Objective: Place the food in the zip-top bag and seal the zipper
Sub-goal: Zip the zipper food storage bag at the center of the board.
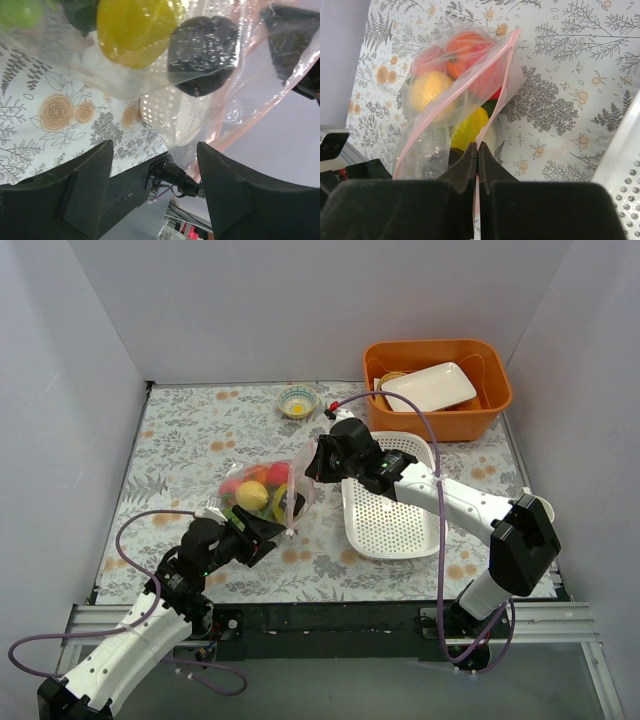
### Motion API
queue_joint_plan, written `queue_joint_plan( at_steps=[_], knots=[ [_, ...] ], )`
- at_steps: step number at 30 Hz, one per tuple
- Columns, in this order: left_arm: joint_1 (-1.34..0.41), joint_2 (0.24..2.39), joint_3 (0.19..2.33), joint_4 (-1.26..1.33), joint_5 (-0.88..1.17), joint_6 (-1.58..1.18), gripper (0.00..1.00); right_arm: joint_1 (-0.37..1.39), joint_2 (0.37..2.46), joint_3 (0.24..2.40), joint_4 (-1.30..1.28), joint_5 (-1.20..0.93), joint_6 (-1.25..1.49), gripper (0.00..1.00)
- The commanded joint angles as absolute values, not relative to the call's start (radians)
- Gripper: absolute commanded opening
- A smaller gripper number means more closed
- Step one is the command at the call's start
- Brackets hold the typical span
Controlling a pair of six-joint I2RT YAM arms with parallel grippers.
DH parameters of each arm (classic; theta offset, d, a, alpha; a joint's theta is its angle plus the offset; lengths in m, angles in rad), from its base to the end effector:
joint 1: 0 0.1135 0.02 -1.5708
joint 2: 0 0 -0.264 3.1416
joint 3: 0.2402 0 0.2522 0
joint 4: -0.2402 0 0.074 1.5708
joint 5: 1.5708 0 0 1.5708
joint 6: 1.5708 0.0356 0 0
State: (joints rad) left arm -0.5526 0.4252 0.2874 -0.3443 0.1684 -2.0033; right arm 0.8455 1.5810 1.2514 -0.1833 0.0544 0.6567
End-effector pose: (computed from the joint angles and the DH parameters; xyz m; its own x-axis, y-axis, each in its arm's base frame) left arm 0.1050 -0.0718 0.1976 -0.4192 -0.7931 0.4419 -0.6282 -0.0981 -0.7719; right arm 0.2465 0.2751 0.3012 -0.6948 0.1352 -0.7064 -0.3682 0.7769 0.5108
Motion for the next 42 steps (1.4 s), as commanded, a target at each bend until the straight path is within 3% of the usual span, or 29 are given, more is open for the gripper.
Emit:
queue_joint_plan(
  at_steps=[1, 20, 27, 37, 41, 42],
  knots=[
    [-0.552, 0.384, 0.207, -0.293, 0.189, -2.304, 0.66, 0.844, 1.532, 1.25, -0.137, 0.08, 0.683, 0.01],
    [-0.552, 0.558, 0.172, 0.072, 0.156, -2.373, 0.62, 0.844, 1.532, 1.221, -0.129, 0.054, 0.701, 0.01],
    [-0.552, 0.623, 0.186, 0.124, 0.169, -2.376, 0.46, 0.844, 1.539, 1.212, -0.124, 0.035, 0.71, 0.01],
    [-0.552, 0.627, 0.189, 0.117, 0.186, -2.376, 0.01, 0.844, 1.536, 1.204, -0.129, 0.035, 0.709, 0.01],
    [-0.552, 0.617, 0.189, 0.086, 0.19, -2.372, 0.0, 0.844, 1.525, 1.207, -0.144, 0.063, 0.704, 0.01],
    [-0.552, 0.601, 0.189, 0.077, 0.192, -2.37, 0.08, 0.844, 1.523, 1.21, -0.147, 0.07, 0.701, 0.01]
  ],
)
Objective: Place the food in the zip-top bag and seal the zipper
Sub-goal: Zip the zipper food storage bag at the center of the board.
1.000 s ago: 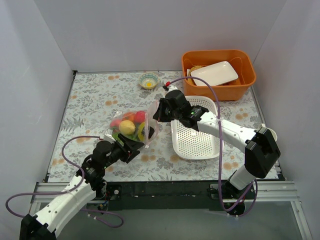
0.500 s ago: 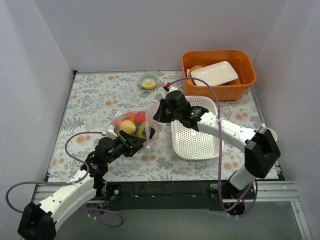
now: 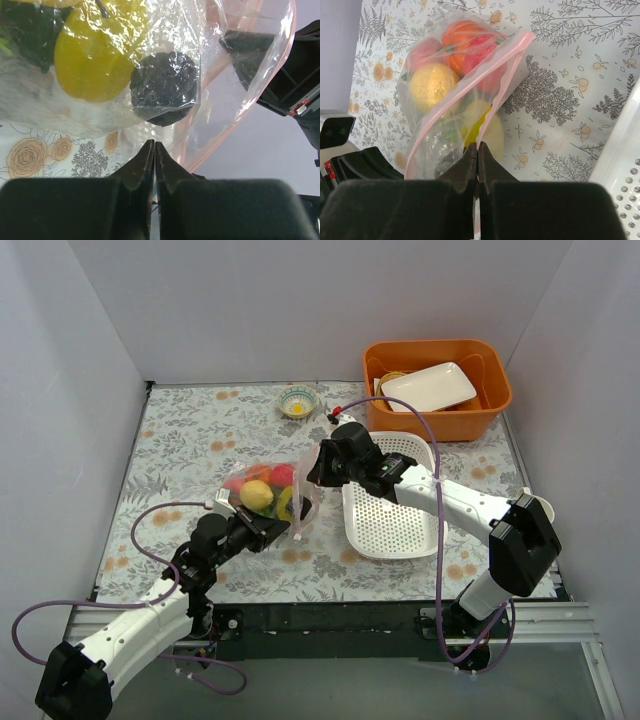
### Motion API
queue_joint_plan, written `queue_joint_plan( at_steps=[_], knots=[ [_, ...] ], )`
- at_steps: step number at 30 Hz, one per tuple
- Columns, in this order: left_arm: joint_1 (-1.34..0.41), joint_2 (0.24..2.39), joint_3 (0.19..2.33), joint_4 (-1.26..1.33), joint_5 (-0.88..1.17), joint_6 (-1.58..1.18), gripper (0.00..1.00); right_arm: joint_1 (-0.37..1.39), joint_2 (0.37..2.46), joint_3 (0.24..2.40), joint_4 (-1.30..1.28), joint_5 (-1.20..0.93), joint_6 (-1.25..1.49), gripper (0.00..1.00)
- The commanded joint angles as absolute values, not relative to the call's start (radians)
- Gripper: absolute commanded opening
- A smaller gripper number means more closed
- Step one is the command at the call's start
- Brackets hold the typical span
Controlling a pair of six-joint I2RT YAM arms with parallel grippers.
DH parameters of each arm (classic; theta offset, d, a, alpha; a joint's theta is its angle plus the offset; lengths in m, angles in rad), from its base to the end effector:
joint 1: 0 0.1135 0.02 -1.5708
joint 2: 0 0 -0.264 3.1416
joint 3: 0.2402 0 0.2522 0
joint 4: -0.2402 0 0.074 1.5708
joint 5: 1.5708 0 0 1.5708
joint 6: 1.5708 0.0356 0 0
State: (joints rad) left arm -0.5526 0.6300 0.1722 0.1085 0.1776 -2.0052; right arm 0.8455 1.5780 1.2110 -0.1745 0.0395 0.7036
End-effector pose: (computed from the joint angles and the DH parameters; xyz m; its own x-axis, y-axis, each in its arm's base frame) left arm 0.1290 -0.0869 0.1773 -0.4742 -0.7565 0.4503 -0.5411 -0.1530 -0.8269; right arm 0.2438 0.2729 0.2891 -0.7299 0.1511 -0.6666 -0.3318 0.7743 0.5389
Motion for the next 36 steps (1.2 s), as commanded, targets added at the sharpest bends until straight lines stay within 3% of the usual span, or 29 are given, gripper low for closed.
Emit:
queue_joint_plan(
  at_steps=[1, 3, 5, 8, 29, 36],
  knots=[
    [-0.552, 0.589, 0.183, 0.068, 0.192, -2.372, 0.2, 0.842, 1.522, 1.213, -0.155, 0.084, 0.7, 0.01],
    [-0.552, 0.543, 0.164, 0.055, 0.193, -2.39, 0.41, 0.841, 1.52, 1.221, -0.164, 0.095, 0.696, 0.01],
    [-0.552, 0.509, 0.138, 0.04, 0.192, -2.404, 0.55, 0.836, 1.52, 1.229, -0.164, 0.098, 0.695, 0.01],
    [-0.552, 0.45, 0.121, 0.006, 0.184, -2.422, 0.64, 0.831, 1.529, 1.238, -0.164, 0.094, 0.695, 0.01],
    [-0.56, 0.672, 0.14, 0.297, 0.186, -2.45, 0.64, 0.825, 1.552, 1.227, -0.132, 0.02, 0.738, 0.01],
    [-0.577, 0.715, 0.152, 0.336, 0.186, -2.453, 0.61, 0.83, 1.557, 1.192, -0.092, 0.008, 0.776, 0.01]
  ],
)
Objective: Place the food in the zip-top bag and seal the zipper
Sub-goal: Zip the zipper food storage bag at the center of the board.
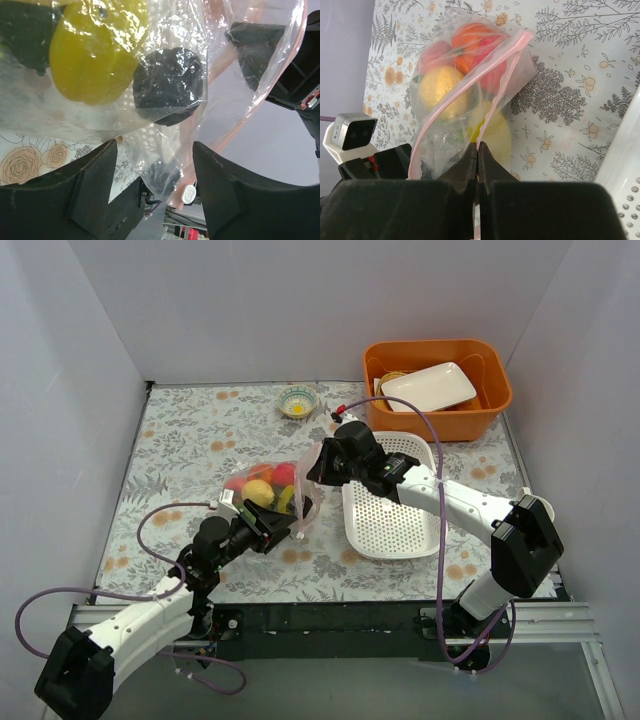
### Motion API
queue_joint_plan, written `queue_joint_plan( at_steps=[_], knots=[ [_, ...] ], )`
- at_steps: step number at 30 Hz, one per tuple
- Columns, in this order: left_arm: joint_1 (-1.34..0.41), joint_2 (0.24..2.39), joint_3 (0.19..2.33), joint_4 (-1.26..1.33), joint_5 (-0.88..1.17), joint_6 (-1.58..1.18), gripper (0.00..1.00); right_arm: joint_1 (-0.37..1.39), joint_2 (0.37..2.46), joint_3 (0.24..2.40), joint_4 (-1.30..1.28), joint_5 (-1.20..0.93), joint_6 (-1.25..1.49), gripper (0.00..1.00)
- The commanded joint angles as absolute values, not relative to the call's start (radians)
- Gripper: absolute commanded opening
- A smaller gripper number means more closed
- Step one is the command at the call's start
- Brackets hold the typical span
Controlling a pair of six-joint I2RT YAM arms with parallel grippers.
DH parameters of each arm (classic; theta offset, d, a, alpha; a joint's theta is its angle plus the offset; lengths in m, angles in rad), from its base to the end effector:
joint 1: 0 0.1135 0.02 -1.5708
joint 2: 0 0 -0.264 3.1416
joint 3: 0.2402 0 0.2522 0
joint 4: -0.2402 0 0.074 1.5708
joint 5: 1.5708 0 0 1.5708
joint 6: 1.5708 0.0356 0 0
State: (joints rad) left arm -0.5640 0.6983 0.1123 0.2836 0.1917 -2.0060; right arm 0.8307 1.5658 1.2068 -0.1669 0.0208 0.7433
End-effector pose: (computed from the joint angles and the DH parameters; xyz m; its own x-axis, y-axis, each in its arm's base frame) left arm 0.1308 -0.0908 0.1653 -0.5091 -0.7313 0.4539 -0.5143 -0.1644 -0.8417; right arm 0.2459 0.2682 0.2926 -0.7406 0.1924 -0.6438 -0.3055 0.7570 0.5776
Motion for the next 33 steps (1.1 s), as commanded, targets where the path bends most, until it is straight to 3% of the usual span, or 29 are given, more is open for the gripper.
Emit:
queue_joint_plan(
  at_steps=[1, 4, 17, 28, 30, 33],
  knots=[
    [-0.583, 0.718, 0.153, 0.34, 0.184, -2.451, 0.58, 0.833, 1.557, 1.187, -0.089, -0.023, 0.781, 0.01],
    [-0.589, 0.732, 0.152, 0.347, 0.183, -2.453, 0.54, 0.834, 1.565, 1.189, -0.083, -0.038, 0.784, 0.01],
    [-0.594, 0.784, 0.152, 0.396, 0.206, -2.456, 0.0, 0.834, 1.565, 1.184, -0.08, -0.041, 0.787, 0.01],
    [-0.592, 0.756, 0.156, 0.345, 0.219, -2.378, 0.0, 0.824, 1.549, 1.2, -0.146, 0.031, 0.749, 0.01],
    [-0.592, 0.733, 0.201, 0.267, 0.215, -2.308, 0.25, 0.813, 1.549, 1.204, -0.156, 0.029, 0.744, 0.01],
    [-0.592, 0.698, 0.244, 0.114, 0.183, -2.18, 0.33, 0.802, 1.551, 1.209, -0.163, 0.026, 0.738, 0.01]
  ],
)
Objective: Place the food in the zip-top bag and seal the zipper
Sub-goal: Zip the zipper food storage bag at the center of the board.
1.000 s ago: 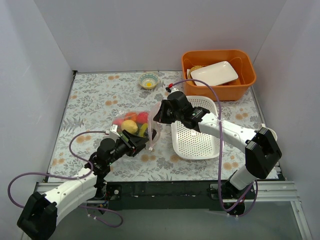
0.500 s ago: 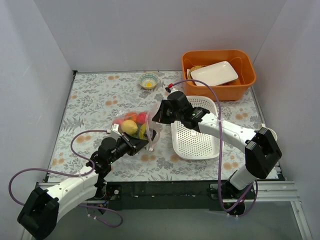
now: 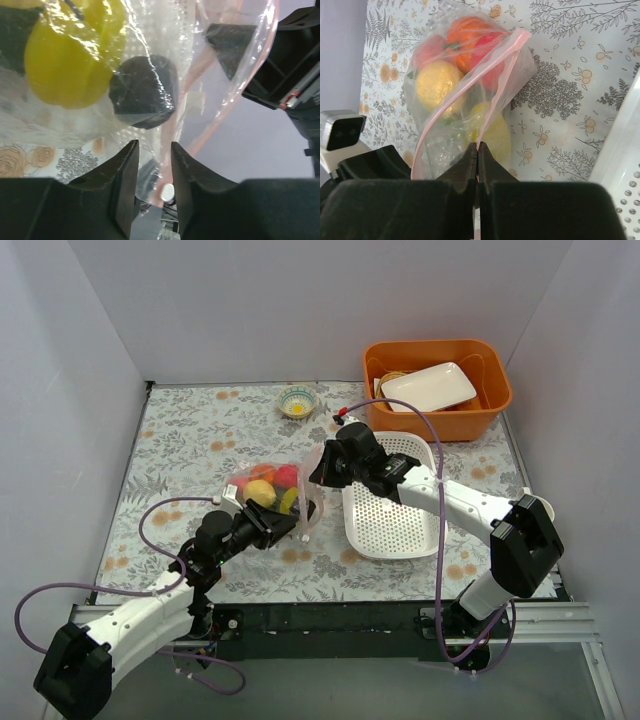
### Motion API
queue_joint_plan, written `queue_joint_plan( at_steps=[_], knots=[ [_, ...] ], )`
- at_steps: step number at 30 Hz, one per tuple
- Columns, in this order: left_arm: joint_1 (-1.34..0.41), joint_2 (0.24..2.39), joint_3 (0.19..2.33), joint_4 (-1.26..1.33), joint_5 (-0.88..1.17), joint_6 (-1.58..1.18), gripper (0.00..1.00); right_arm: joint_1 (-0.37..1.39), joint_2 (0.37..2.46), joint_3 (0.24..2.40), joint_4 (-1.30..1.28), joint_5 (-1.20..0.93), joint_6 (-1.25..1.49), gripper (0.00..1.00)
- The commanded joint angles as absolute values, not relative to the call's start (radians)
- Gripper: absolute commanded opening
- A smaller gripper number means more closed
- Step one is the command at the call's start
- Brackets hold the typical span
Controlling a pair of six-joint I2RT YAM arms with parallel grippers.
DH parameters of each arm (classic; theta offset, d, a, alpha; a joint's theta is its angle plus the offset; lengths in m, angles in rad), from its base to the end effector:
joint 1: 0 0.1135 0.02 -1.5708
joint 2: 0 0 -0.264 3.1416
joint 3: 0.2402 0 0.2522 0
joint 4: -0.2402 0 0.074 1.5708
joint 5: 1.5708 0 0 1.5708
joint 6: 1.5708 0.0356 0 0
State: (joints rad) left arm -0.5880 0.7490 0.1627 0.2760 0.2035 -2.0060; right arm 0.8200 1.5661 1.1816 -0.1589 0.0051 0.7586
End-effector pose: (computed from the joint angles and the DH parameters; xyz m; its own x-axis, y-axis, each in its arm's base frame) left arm 0.1354 -0.0989 0.1745 -0.5307 -0.7135 0.4574 -0.5269 -0.1450 -0.8375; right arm 0.2472 0.2647 0.2846 -0.7569 0.1971 -0.6231 -0.2858 0.7575 0.5869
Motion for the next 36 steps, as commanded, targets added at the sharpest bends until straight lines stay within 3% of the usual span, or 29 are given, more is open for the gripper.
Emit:
queue_joint_plan(
  at_steps=[1, 36],
  knots=[
    [-0.592, 0.687, 0.244, 0.109, 0.176, -2.157, 0.35, 0.799, 1.552, 1.21, -0.164, 0.023, 0.736, 0.01],
    [-0.592, 0.755, 0.222, 0.239, 0.251, -1.841, 0.34, 0.784, 1.585, 1.259, -0.17, -0.049, 0.713, 0.01]
  ],
)
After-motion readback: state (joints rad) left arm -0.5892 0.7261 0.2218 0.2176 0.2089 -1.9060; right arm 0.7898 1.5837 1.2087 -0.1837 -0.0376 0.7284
